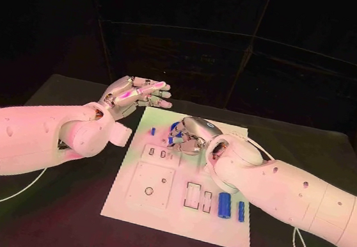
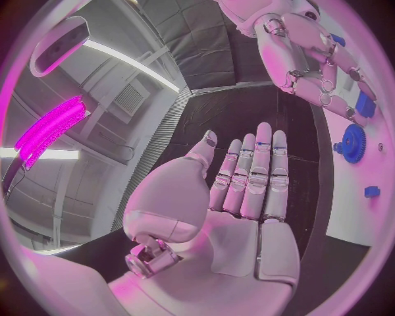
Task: Assemble the parts on the task board
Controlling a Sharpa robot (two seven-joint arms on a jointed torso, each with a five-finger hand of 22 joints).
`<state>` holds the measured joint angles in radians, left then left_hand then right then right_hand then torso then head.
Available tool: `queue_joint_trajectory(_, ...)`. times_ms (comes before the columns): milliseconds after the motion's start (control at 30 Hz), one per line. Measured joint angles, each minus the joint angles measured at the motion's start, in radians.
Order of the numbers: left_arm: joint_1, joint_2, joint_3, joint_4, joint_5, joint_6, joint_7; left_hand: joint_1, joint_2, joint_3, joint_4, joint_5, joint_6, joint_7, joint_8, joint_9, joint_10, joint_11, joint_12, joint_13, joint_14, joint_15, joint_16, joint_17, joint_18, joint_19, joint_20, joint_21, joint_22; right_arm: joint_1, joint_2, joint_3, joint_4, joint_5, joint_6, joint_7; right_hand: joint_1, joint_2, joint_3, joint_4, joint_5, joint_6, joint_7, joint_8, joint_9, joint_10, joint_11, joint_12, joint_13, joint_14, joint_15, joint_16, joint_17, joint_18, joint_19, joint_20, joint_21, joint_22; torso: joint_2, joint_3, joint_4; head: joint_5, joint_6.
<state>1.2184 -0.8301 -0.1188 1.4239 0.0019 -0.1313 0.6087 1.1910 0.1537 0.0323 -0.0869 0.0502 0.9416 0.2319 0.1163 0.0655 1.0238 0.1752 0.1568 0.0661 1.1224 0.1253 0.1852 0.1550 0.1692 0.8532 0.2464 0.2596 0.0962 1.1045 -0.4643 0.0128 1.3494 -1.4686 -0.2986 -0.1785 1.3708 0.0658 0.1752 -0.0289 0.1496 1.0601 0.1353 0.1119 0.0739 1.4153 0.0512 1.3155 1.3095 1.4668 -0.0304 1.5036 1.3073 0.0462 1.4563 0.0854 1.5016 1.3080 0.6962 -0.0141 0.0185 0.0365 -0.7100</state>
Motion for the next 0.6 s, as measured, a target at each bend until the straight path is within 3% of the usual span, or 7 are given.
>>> queue_joint_trajectory(600, 0.000, 0.005, 0.000, -0.007, 0.000, -0.002, -0.001, 0.000, 0.000, 0.000, 0.000, 0.000, 0.000, 0.000, 0.000, 0.000, 0.000, 0.000, 0.000, 0.000, 0.000, 0.000, 0.000, 0.000, 0.000, 0.000, 0.000, 0.000, 0.000, -0.022, 0.022, -0.008, -0.009, -0.059, 0.041, -0.023, -0.013, -0.013, 0.001, 0.001, 0.000, -0.001, -0.002, 0.001, 0.001, 0.009, -0.008, 0.000, 0.001, 0.000, 0.000, 0.000, 0.000, 0.000, 0.000, 0.000, 0.000, 0.000, 0.000, 0.0013, -0.0010, 0.008, -0.010)
